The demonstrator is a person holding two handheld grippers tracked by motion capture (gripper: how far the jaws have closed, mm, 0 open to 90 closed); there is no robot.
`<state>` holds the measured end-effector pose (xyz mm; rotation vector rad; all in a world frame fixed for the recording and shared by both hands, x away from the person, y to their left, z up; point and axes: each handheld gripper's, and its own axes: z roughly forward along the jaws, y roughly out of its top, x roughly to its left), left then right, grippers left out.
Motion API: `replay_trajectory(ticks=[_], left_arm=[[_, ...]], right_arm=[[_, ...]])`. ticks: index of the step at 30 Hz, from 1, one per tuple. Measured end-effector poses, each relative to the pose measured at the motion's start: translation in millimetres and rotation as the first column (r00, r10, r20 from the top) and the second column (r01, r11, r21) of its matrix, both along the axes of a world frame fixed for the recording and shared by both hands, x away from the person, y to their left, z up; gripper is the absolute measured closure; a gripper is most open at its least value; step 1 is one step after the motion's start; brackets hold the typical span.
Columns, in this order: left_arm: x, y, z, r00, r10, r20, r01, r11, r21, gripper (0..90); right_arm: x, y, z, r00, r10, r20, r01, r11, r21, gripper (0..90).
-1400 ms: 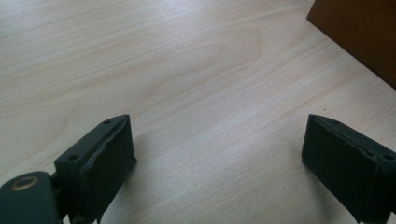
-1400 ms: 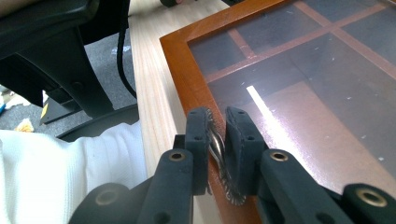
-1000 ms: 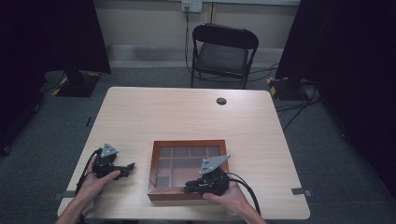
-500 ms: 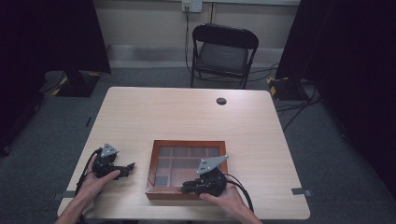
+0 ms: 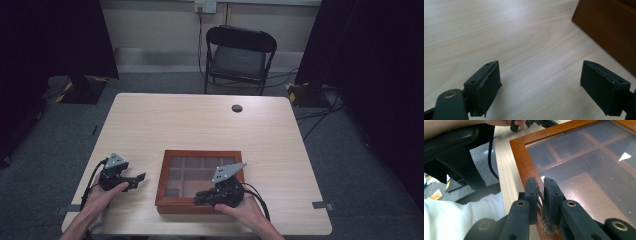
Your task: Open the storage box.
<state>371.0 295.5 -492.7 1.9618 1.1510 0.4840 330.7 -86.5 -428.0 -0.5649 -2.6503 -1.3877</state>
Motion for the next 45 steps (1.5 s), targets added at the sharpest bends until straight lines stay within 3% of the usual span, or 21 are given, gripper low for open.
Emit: replay_trajectory(ticks=[4, 8, 12, 15, 21, 26, 31, 35, 41, 42, 45], left_arm=[[-2.0, -1.1, 3.2, 1.0, -0.002, 0.007, 0.002, 0.9999, -0.012, 16.2], [-6.8, -7.2, 6.9, 0.9996, -0.03, 0.001, 0.03, 0.9989, -0.035, 16.4], [-9.3, -12.1, 10.1, 0.9978, -0.065, 0.014, 0.065, 0.9975, -0.027, 16.2], [-10.0, -13.2, 13.1, 0.9974, -0.067, 0.026, 0.068, 0.9962, -0.054, 16.2], [-11.3, -15.5, 19.1, 0.9964, -0.07, 0.048, 0.072, 0.9961, -0.051, 16.4], [-14.8, -22.3, 23.1, 0.9917, -0.106, 0.073, 0.11, 0.9924, -0.055, 16.3], [-13.1, -23.0, 28.0, 0.99, -0.111, 0.087, 0.116, 0.9916, -0.058, 16.3], [-11.6, -27.2, 30.7, 0.9867, -0.13, 0.098, 0.134, 0.9902, -0.04, 16.9], [-6.2, -33.9, 31.0, 0.9785, -0.159, 0.131, 0.168, 0.9842, -0.057, 17.2], [-5.2, -34.4, 30.5, 0.9768, -0.168, 0.133, 0.175, 0.9838, -0.04, 17.3], [-3.0, -36.2, 29.7, 0.9742, -0.174, 0.144, 0.186, 0.9796, -0.076, 17.5]], right_arm=[[2.0, 0.1, 5.4, 1.0, 0.006, -0.003, -0.006, 1.0, 0.0, 82.5], [3.5, 0.8, 8.7, 0.9999, 0.011, -0.009, -0.011, 1.0, -0.008, 82.6], [5.4, 1.3, 11.5, 0.9997, 0.016, -0.018, -0.016, 1.0, -0.005, 82.7], [6.6, 1.8, 15.6, 0.9997, 0.018, -0.017, -0.018, 1.0, -0.005, 82.7], [9.5, 2.9, 22.9, 0.9994, 0.023, -0.025, -0.023, 1.0, -0.013, 82.7], [12.7, 4.7, 29.0, 0.999, 0.032, -0.033, -0.032, 0.999, -0.018, 82.9], [16.1, 5.9, 36.7, 0.9985, 0.038, -0.039, -0.039, 0.999, -0.028, 82.9], [18.6, 6.5, 40.8, 0.9982, 0.046, -0.039, -0.047, 0.998, -0.032, 83.0], [26.1, 8.4, 51.2, 0.9967, 0.063, -0.052, -0.065, 0.998, -0.028, 83.3], [26.7, 9.3, 52.7, 0.9968, 0.063, -0.05, -0.065, 0.997, -0.029, 83.3], [28.6, 12.8, 56.9, 0.9967, 0.068, -0.044, -0.069, 0.997, -0.034, 83.5]])
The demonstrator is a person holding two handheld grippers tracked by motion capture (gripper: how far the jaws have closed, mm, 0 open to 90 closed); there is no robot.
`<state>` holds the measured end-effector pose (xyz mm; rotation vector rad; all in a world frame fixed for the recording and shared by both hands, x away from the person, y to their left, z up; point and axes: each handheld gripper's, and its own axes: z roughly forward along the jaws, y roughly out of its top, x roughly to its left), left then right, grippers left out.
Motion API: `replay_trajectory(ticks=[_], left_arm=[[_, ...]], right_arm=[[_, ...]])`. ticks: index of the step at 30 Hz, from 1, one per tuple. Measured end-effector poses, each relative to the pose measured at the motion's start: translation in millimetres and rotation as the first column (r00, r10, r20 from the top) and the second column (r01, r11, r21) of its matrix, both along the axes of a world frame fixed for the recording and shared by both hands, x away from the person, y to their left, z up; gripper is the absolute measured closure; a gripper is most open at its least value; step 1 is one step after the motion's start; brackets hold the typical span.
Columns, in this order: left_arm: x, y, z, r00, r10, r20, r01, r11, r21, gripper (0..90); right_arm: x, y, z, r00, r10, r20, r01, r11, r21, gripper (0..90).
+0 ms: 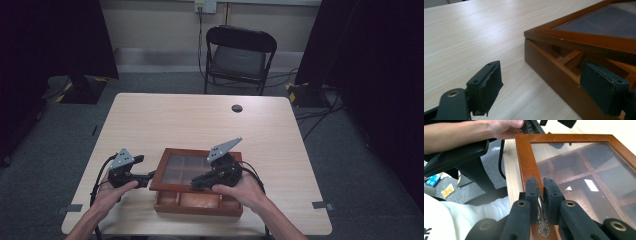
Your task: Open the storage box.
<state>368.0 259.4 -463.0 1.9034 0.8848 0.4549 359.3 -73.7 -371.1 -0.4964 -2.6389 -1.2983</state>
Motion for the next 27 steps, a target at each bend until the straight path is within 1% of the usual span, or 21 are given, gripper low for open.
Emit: replay_trajectory(ticks=[1, 2, 4, 5, 6, 7, 9, 10, 11, 13, 14, 15, 16, 18, 19, 20, 21, 24, 25, 26, 27], left_arm=[[0.3, -0.6, 0.7, 1.0, -0.004, 0.007, 0.004, 1.0, -0.001, 17.5], [0.9, -1.0, 1.4, 0.9998, -0.013, 0.013, 0.013, 0.9999, 0.01, 17.5], [0.8, -2.9, 2.6, 0.9998, -0.015, 0.01, 0.015, 0.9999, 0.004, 17.5], [2.8, -5.2, 6.0, 0.9992, -0.026, 0.03, 0.026, 0.9997, 0.0, 17.6], [3.1, -7.0, 7.0, 0.9991, -0.029, 0.03, 0.029, 0.9996, -0.004, 17.8], [3.6, -9.1, 8.4, 0.9984, -0.039, 0.041, 0.039, 0.9992, 0.01, 18.4], [3.8, -13.4, 9.4, 0.9964, -0.07, 0.048, 0.07, 0.9976, -0.003, 19.7], [3.8, -13.4, 9.4, 0.9964, -0.07, 0.048, 0.07, 0.9976, -0.003, 20.0], [3.3, -16.1, 9.7, 0.994, -0.091, 0.059, 0.092, 0.9957, -0.006, 20.0], [1.3, -20.8, 10.4, 0.992, -0.102, 0.074, 0.103, 0.9947, -0.004, 21.5], [0.9, -21.8, 11.1, 0.9899, -0.112, 0.086, 0.112, 0.9937, 0.004, 22.5], [0.4, -23.0, 11.5, 0.9887, -0.117, 0.094, 0.117, 0.9931, 0.004, 22.9], [0.2, -24.3, 12.3, 0.987, -0.118, 0.109, 0.119, 0.9929, 0.003, 23.2], [1.0, -25.7, 12.9, 0.9855, -0.116, 0.124, 0.118, 0.9929, -0.009, 24.7], [1.2, -25.9, 13.6, 0.984, -0.121, 0.13, 0.123, 0.9925, -0.004, 24.8], [1.2, -25.9, 13.6, 0.984, -0.121, 0.13, 0.123, 0.9925, -0.004, 25.3], [1.5, -27.8, 13.2, 0.983, -0.126, 0.134, 0.126, 0.992, 0.01, 25.5], [2.8, -29.4, 12.2, 0.982, -0.128, 0.139, 0.128, 0.9917, 0.011, 25.6], [2.8, -30.2, 12.1, 0.9818, -0.126, 0.142, 0.125, 0.992, 0.018, 25.6], [2.4, -30.8, 12.1, 0.9812, -0.128, 0.144, 0.127, 0.9917, 0.021, 26.8], [2.0, -32.5, 12.7, 0.9784, -0.142, 0.15, 0.138, 0.9897, 0.035, 30.1]], right_arm=[[0.8, 0.7, 1.3, 1.0, -0.002, -0.003, 0.002, 1.0, -0.002, 83.6], [1.6, 0.9, 2.6, 1.0, 0.0, 0.001, 0.0, 1.0, -0.001, 83.6], [3.6, 0.3, 5.6, 1.0, 0.003, 0.002, -0.003, 1.0, -0.004, 83.6], [4.8, 0.4, 6.6, 1.0, 0.006, 0.004, -0.006, 1.0, 0.0, 83.6], [5.5, 0.3, 8.0, 1.0, 0.003, -0.003, -0.003, 1.0, -0.004, 83.6], [6.2, 0.3, 9.0, 1.0, 0.003, -0.002, -0.003, 1.0, -0.003, 83.6], [7.8, 0.1, 12.7, 1.0, 0.0, 0.0, 0.0, 1.0, -0.004, 83.6], [7.8, 0.1, 12.7, 1.0, 0.0, 0.0, 0.0, 1.0, -0.004, 83.6], [8.7, 0.1, 14.6, 1.0, 0.002, -0.001, -0.002, 1.0, -0.004, 83.6], [11.6, 0.4, 18.1, 1.0, 0.005, -0.003, -0.005, 1.0, -0.01, 83.6], [12.7, 0.6, 21.0, 1.0, 0.006, 0.006, -0.006, 1.0, -0.011, 83.6], [13.0, 0.6, 21.9, 1.0, 0.005, 0.005, -0.005, 1.0, -0.012, 83.6], [13.5, 0.5, 22.8, 0.9999, 0.006, 0.009, -0.006, 1.0, -0.013, 83.7], [13.9, 0.4, 23.0, 1.0, 0.003, 0.009, -0.003, 1.0, -0.011, 83.6], [14.2, 0.2, 22.4, 1.0, 0.004, 0.006, -0.004, 1.0, -0.009, 83.6], [14.2, 0.2, 22.4, 1.0, 0.004, 0.006, -0.004, 1.0, -0.009, 83.6], [14.0, -0.1, 21.0, 1.0, 0.005, -0.005, -0.005, 1.0, -0.007, 83.6], [13.6, 0.4, 20.1, 1.0, 0.004, -0.005, -0.004, 1.0, -0.008, 83.6], [13.0, 0.5, 20.2, 1.0, 0.006, -0.003, -0.006, 1.0, -0.011, 83.7], [12.7, 0.6, 20.2, 1.0, 0.006, 0.001, -0.006, 1.0, -0.011, 83.6], [11.3, 0.9, 20.6, 0.9996, 0.015, 0.024, -0.015, 1.0, -0.018, 83.7]])
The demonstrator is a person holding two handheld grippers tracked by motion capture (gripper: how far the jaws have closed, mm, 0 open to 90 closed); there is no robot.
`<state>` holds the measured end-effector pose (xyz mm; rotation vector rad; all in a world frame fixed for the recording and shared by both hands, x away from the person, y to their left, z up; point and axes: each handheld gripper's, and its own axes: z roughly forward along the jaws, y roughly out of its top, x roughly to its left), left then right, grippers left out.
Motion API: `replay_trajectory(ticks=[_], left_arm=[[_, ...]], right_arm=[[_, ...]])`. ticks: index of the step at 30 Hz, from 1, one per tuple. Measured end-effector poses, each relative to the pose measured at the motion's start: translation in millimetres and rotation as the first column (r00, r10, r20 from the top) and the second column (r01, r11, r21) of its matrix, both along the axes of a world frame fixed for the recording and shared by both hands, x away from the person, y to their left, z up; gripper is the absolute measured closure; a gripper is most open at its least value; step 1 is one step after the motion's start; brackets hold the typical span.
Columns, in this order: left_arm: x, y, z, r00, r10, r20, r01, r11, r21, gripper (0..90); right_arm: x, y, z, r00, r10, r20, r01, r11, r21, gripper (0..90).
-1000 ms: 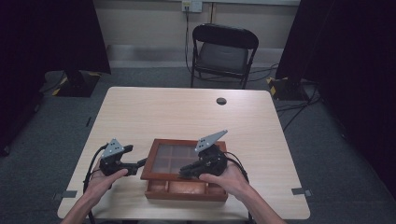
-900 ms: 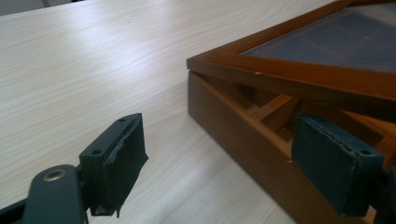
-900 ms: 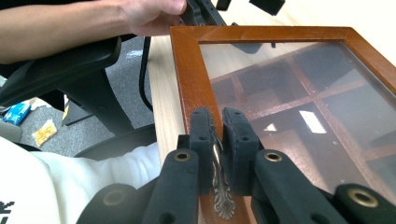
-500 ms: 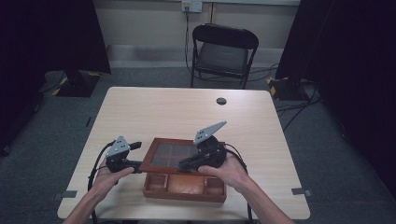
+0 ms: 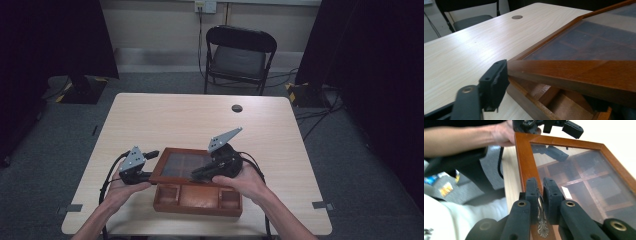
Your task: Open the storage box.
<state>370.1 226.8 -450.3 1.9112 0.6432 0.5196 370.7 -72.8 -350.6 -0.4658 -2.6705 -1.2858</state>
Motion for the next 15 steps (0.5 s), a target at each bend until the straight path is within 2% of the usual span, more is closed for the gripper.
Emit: replay_trajectory(ticks=[1, 2, 4, 7, 8, 9, 10, 12, 14, 15], left_arm=[[0.0, 0.0, 0.0, 1.0, 0.0, 0.0, 0.0, 1.0, 0.0, 33.0], [0.6, -0.8, 0.3, 0.9999, -0.011, -0.004, 0.011, 0.9999, 0.002, 37.1], [1.7, -1.8, 0.6, 0.9998, -0.016, -0.013, 0.016, 0.9998, -0.012, 37.0], [2.7, -2.5, 0.5, 0.9998, -0.016, -0.008, 0.016, 0.9998, -0.008, 38.0], [2.6, -2.3, 1.1, 0.9998, -0.014, -0.011, 0.014, 0.9999, -0.003, 38.2], [2.6, -2.3, 1.5, 0.9998, -0.015, -0.012, 0.015, 0.9999, -0.004, 38.2], [2.8, -2.3, 1.7, 0.9998, -0.013, -0.013, 0.013, 0.9999, -0.007, 38.5], [3.3, -1.8, 2.7, 0.9998, -0.011, -0.014, 0.011, 0.9998, -0.017, 38.7], [3.9, -1.5, 3.9, 0.9999, -0.013, -0.009, 0.013, 0.9997, -0.02, 39.8], [4.2, -1.3, 5.1, 0.9999, -0.014, -0.008, 0.013, 0.9997, -0.021, 40.0]], right_arm=[[0.0, 0.0, 0.0, 1.0, 0.0, 0.0, 0.0, 1.0, 0.0, 83.7], [-2.5, 0.7, 0.9, 0.9996, 0.002, 0.028, -0.001, 1.0, -0.009, 83.5], [-2.2, 0.3, 1.0, 0.9997, -0.001, 0.026, 0.001, 1.0, -0.004, 83.2], [0.0, -3.6, 1.7, 0.9995, -0.023, 0.021, 0.022, 1.0, 0.019, 71.7], [1.1, -7.5, 3.0, 0.9988, -0.042, 0.025, 0.041, 0.999, 0.029, 63.7], [1.1, -7.5, 3.0, 0.9988, -0.042, 0.025, 0.041, 0.999, 0.029, 63.7], [1.4, -12.7, 5.0, 0.998, -0.051, 0.037, 0.048, 0.997, 0.056, 57.1], [1.3, -14.9, 6.3, 0.9976, -0.057, 0.038, 0.055, 0.996, 0.07, 54.6], [-2.2, -24.3, 12.5, 0.9937, -0.094, 0.061, 0.085, 0.988, 0.127, 48.1], [-2.9, -28.0, 13.2, 0.992, -0.106, 0.067, 0.096, 0.986, 0.138, 46.3]])
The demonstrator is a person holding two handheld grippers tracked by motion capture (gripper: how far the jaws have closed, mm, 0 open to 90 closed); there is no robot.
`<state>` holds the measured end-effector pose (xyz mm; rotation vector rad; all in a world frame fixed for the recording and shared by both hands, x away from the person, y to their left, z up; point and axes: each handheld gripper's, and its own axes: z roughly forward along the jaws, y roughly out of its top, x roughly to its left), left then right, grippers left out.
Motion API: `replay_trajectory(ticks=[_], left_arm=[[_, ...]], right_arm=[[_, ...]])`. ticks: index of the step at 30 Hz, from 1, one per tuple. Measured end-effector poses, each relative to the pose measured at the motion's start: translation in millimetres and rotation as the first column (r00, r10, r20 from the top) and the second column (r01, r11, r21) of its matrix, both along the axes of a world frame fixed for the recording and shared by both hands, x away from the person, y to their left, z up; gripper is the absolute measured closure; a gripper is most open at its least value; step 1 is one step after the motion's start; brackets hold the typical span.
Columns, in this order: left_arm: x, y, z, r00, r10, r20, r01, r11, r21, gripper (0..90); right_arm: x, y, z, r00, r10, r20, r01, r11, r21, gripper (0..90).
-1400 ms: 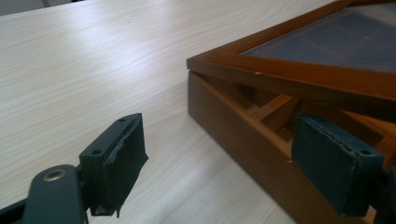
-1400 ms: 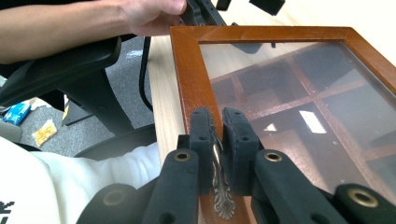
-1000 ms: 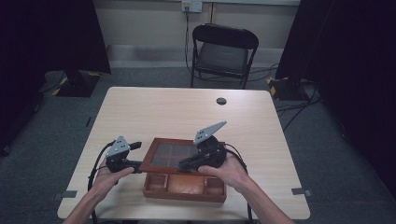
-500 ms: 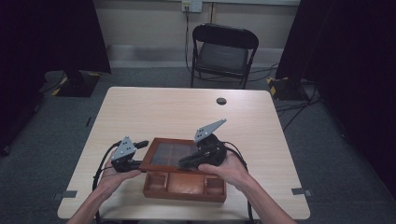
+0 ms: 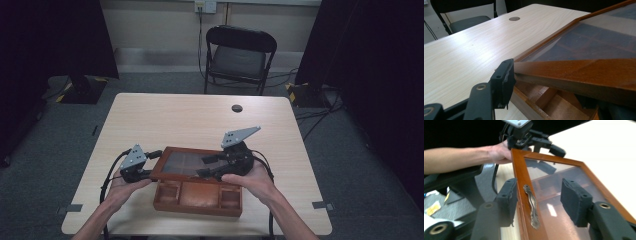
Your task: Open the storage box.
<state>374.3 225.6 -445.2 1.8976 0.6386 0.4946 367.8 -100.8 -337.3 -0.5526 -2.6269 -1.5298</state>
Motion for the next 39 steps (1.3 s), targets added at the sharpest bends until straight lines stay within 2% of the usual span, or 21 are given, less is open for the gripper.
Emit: replay_trajectory(ticks=[2, 4, 7, 8, 11, 16, 18, 24, 26, 27, 29, 30, 32, 37, 38, 39], left_arm=[[0.1, 0.2, 0.3, 1.0, -0.001, 0.0, 0.001, 0.9999, -0.01, 40.4], [0.5, 2.2, 1.3, 1.0, -0.005, -0.006, 0.005, 0.9998, -0.021, 40.9], [0.2, 2.8, 2.0, 0.9999, -0.008, -0.007, 0.008, 0.9998, -0.02, 41.5], [0.4, 2.9, 2.3, 0.9999, -0.008, -0.007, 0.008, 0.9998, -0.021, 41.9], [1.3, 2.1, 4.0, 0.9999, -0.005, -0.011, 0.005, 0.9998, -0.02, 42.6], [3.4, 1.7, 6.0, 0.9999, -0.003, -0.016, 0.002, 0.9998, -0.021, 43.6], [4.1, 2.1, 5.7, 0.9998, -0.008, -0.02, 0.007, 0.9994, -0.034, 44.4], [4.5, 2.5, 5.9, 0.9996, -0.009, -0.028, 0.008, 0.9995, -0.029, 44.3], [4.6, 2.5, 5.9, 0.9994, -0.006, -0.034, 0.005, 0.9994, -0.035, 44.3], [4.9, 2.8, 6.1, 0.9992, -0.008, -0.039, 0.006, 0.9993, -0.037, 44.2], [5.3, 4.0, 6.4, 0.9988, -0.014, -0.048, 0.011, 0.9988, -0.047, 44.1], [5.3, 4.0, 6.4, 0.9988, -0.014, -0.048, 0.011, 0.9988, -0.047, 44.2], [5.9, 5.1, 6.7, 0.9986, -0.015, -0.051, 0.012, 0.9985, -0.054, 44.7], [6.2, 4.8, 7.4, 0.9985, -0.016, -0.052, 0.014, 0.9987, -0.05, 44.7], [6.6, 4.9, 8.2, 0.9983, -0.018, -0.055, 0.016, 0.9988, -0.047, 44.7], [6.9, 5.1, 9.7, 0.9984, -0.016, -0.053, 0.013, 0.9982, -0.058, 45.5]], right_arm=[[-0.4, -2.9, 0.2, 0.9999, -0.012, 0.006, 0.012, 1.0, 0.005, 43.5], [-1.3, -17.3, -1.9, 0.9987, -0.05, 0.013, 0.049, 0.998, 0.027, 36.3], [-2.4, -26.1, -3.2, 0.9983, -0.057, 0.013, 0.056, 0.997, 0.045, 31.3], [-3.8, -32.8, -4.2, 0.9971, -0.074, 0.016, 0.073, 0.995, 0.069, 29.7], [-8.6, -51.4, -8.7, 0.9913, -0.128, 0.03, 0.125, 0.987, 0.098, 24.1], [-13.8, -64.4, -17.6, 0.9866, -0.161, 0.024, 0.158, 0.982, 0.103, 19.4], [-18.1, -72.1, -22.8, 0.9824, -0.185, 0.027, 0.181, 0.978, 0.104, 18.2], [-26.5, -79.8, -32.4, 0.9771, -0.208, 0.045, 0.203, 0.975, 0.091, 16.8], [-29.0, -80.9, -37.3, 0.9736, -0.221, 0.058, 0.216, 0.974, 0.074, 16.7], [-30.1, -81.5, -42.2, 0.9688, -0.238, 0.07, 0.234, 0.971, 0.056, 16.9], [-29.6, -81.9, -46.6, 0.967, -0.244, 0.074, 0.242, 0.97, 0.038, 16.1], [-28.2, -82.2, -49.5, 0.9678, -0.243, 0.067, 0.24, 0.97, 0.042, 16.6], [-27.6, -81.9, -52.0, 0.9635, -0.254, 0.086, 0.251, 0.967, 0.04, 17.2], [-26.4, -80.3, -54.3, 0.9613, -0.253, 0.109, 0.251, 0.967, 0.035, 18.6], [-26.3, -80.0, -54.3, 0.9615, -0.25, 0.114, 0.247, 0.968, 0.036, 20.2], [-27.1, -80.4, -52.8, 0.9606, -0.244, 0.133, 0.239, 0.97, 0.054, 25.8]])
